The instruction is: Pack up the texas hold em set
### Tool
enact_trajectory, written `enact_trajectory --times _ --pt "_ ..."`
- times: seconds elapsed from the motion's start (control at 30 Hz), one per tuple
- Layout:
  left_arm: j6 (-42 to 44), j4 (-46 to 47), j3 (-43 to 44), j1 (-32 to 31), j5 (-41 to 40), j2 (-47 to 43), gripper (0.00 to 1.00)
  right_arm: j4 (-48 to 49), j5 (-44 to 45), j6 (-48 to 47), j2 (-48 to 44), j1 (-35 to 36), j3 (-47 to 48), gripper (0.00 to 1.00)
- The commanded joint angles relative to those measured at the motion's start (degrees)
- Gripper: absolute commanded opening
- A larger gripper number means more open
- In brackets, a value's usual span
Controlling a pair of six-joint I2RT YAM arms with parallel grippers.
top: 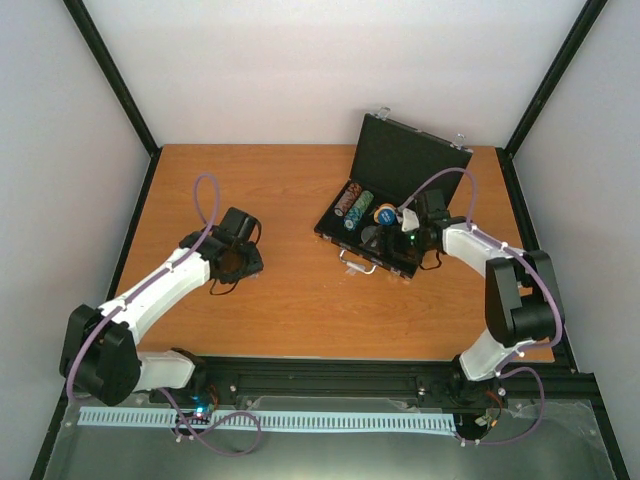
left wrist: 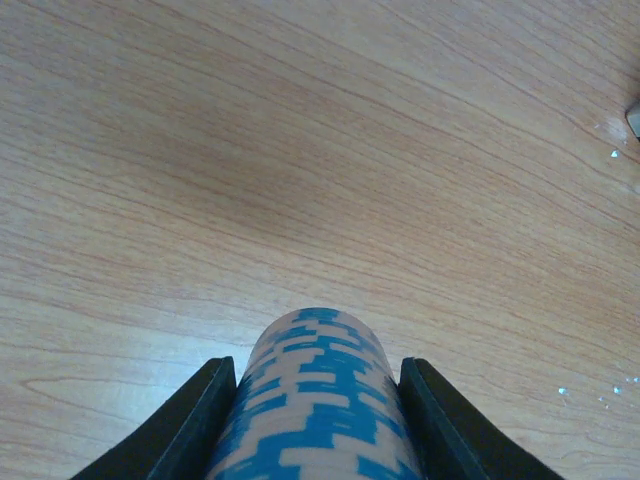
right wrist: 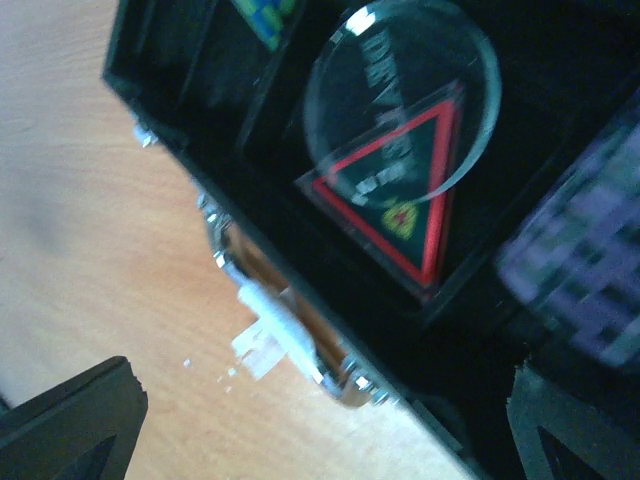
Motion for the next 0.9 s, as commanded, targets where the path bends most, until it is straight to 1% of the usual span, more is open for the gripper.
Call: enact_trajectory --times 0.0,0.33,0.43,0.5,0.57,0.67,0.77,0.87 --pt "-0.6 -1.1 3.5 -0.3 0.6 -2.1 0.01 1.3 7.9 -0.4 2.6 0.3 3.5 1.0" --pt "0.0 -2.7 5.5 -0.4 0.8 -3.4 0.01 6.7 16.4 -1.2 7.9 0.3 9.2 1.0" --pt "0.5 -2.3 6.0 -0.4 1.4 -3.2 0.01 6.6 17.5 -1.1 8.5 0.3 10.7 1.0" --pt "1.0 -2.1 6.6 -0.4 2.0 -3.0 0.01 5.3 16.3 -1.3 8.2 0.4 11.4 1.0" --pt "1.9 -1.3 7.2 -0.4 3.1 -2.7 0.01 3.8 14.5 -1.5 6.6 0.3 11.3 1.0" --pt "3.8 1.2 7.9 -0.7 6.5 -2.1 0.01 1.4 13.3 -0.7 0.8 0.3 9.9 1.0" --pt "4.7 5.0 9.4 -2.9 8.8 -0.8 0.01 -1.2 18.6 0.7 -6.6 0.2 8.8 1.0" --pt "5.0 7.4 14.1 -7.6 7.9 3.6 0.01 -4.5 25.7 2.0 -11.0 -1.3 9.4 1.0"
